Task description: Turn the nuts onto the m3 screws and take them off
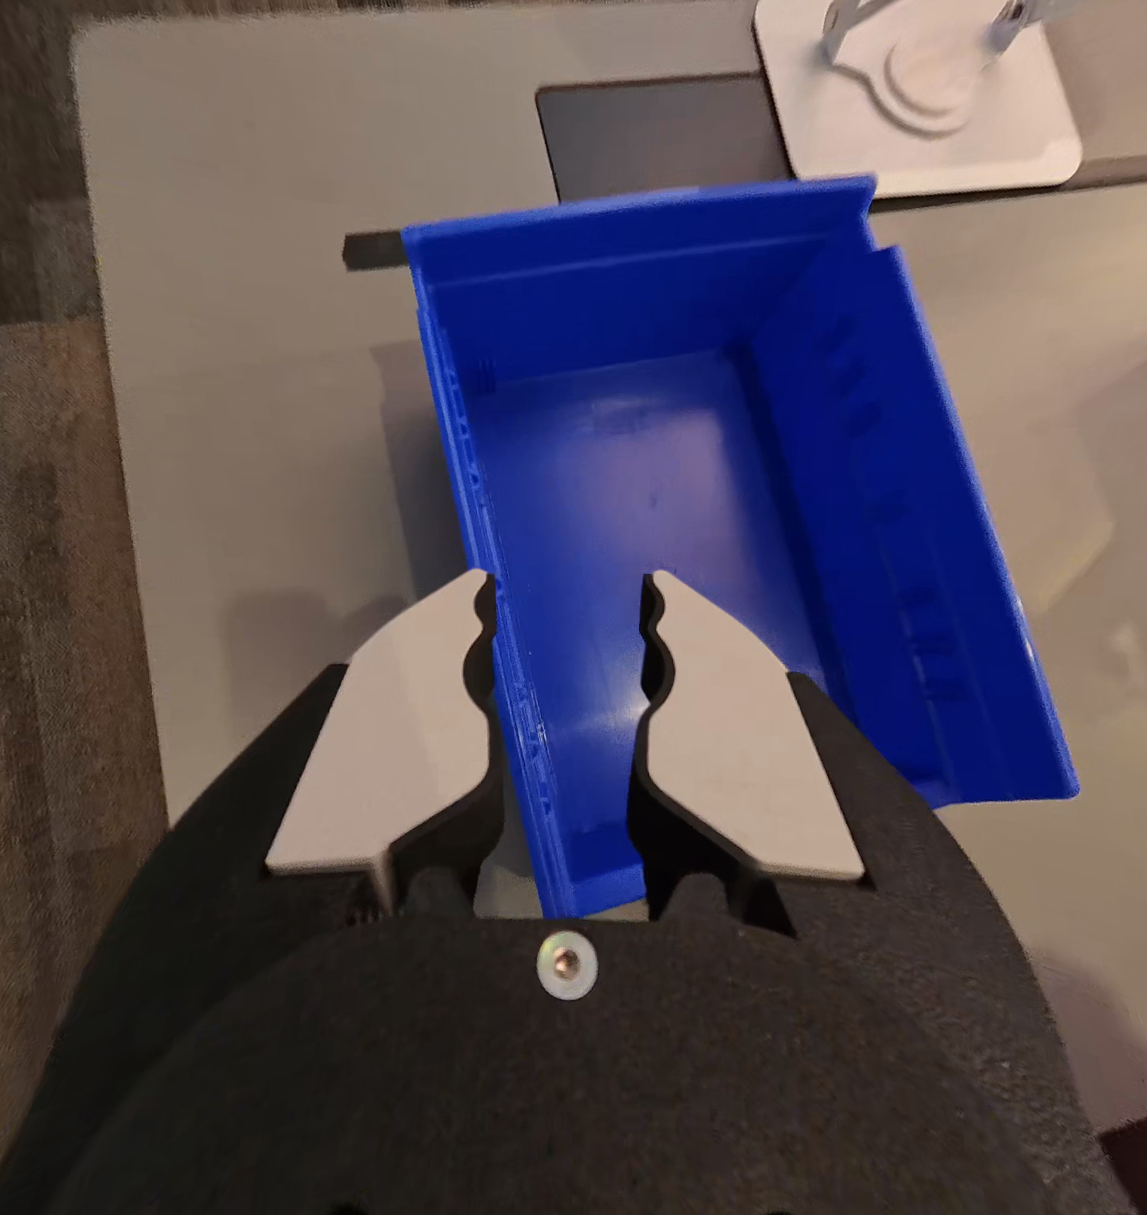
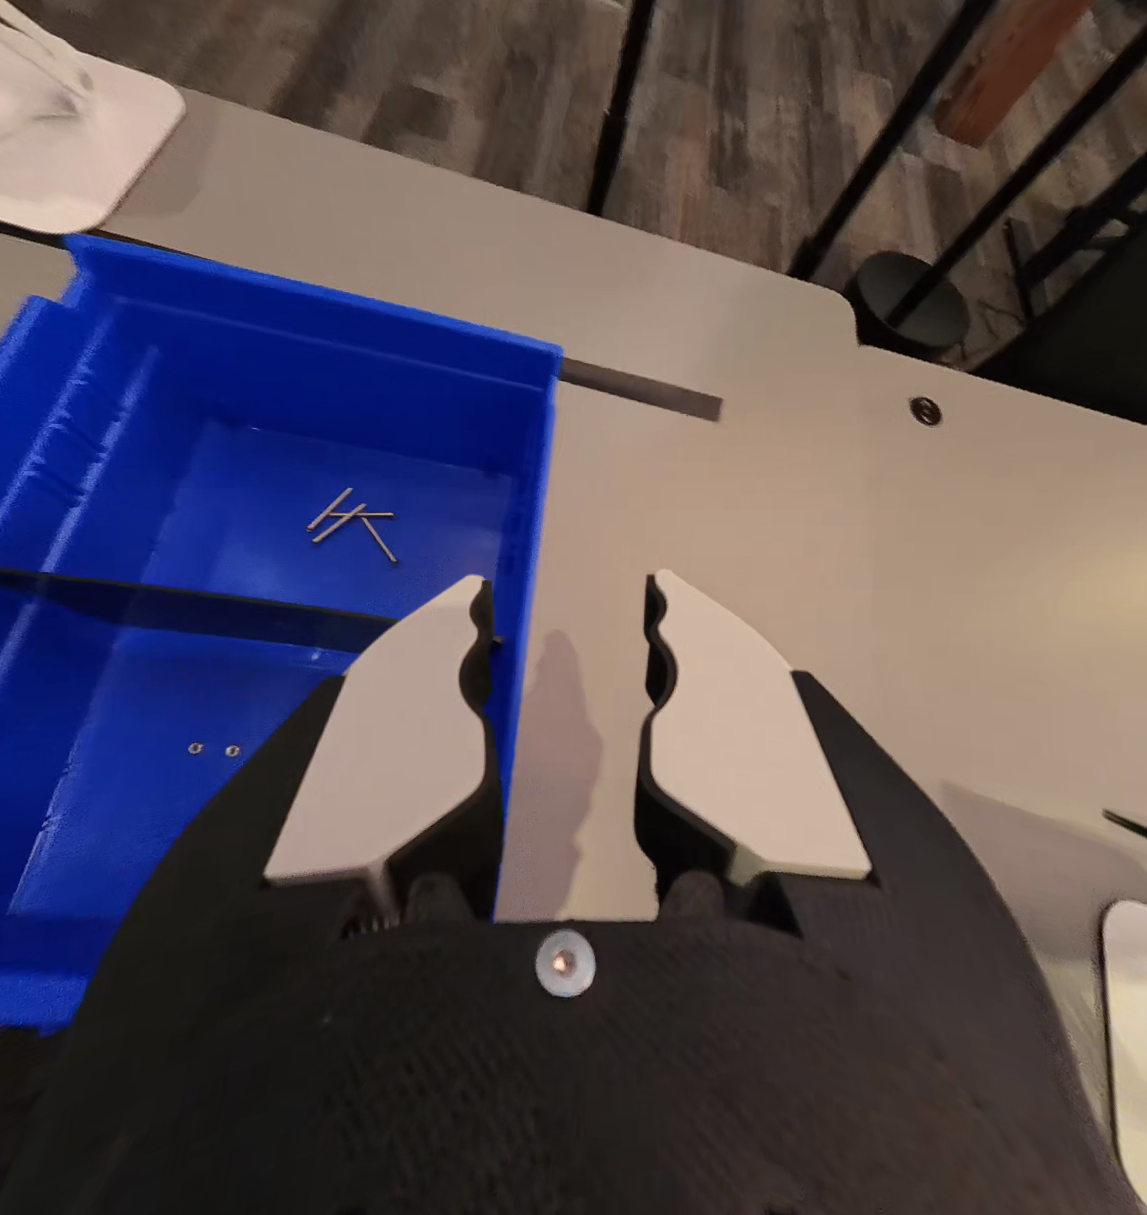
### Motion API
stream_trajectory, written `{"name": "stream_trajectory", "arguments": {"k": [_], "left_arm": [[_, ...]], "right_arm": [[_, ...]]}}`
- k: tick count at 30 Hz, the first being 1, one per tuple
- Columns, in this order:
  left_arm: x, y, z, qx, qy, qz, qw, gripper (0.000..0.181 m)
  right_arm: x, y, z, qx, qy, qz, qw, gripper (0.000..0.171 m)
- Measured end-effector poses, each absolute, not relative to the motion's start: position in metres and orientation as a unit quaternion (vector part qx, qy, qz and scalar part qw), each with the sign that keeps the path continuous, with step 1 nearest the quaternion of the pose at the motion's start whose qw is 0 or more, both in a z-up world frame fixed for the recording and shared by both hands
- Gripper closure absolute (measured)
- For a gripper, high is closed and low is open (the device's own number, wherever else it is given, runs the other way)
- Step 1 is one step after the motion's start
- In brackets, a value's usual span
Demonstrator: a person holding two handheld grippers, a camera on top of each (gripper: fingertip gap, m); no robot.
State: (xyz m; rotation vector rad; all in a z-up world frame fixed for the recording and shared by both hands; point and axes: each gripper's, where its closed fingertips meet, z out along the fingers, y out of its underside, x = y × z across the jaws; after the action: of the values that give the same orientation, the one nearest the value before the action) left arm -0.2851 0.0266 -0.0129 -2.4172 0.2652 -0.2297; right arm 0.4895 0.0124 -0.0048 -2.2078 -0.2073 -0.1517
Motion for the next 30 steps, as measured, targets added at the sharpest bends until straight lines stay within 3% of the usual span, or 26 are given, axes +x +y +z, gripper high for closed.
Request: {"name": "stream_trajectory", "arguments": {"k": [10, 30], "left_arm": [[-0.315, 0.024, -0.048, -0.963, 0.066, -0.001, 0.261, 0.136], [-0.308, 0.022, -0.074, -0.974, 0.074, -0.046, 0.211, 0.145]], "right_arm": [[0.492, 0.023, -0.005, -0.889, -0.090, -0.058, 0.445, 0.126], [0.475, 0.033, -0.017, -0.898, -0.105, -0.068, 0.421, 0.126]]}}
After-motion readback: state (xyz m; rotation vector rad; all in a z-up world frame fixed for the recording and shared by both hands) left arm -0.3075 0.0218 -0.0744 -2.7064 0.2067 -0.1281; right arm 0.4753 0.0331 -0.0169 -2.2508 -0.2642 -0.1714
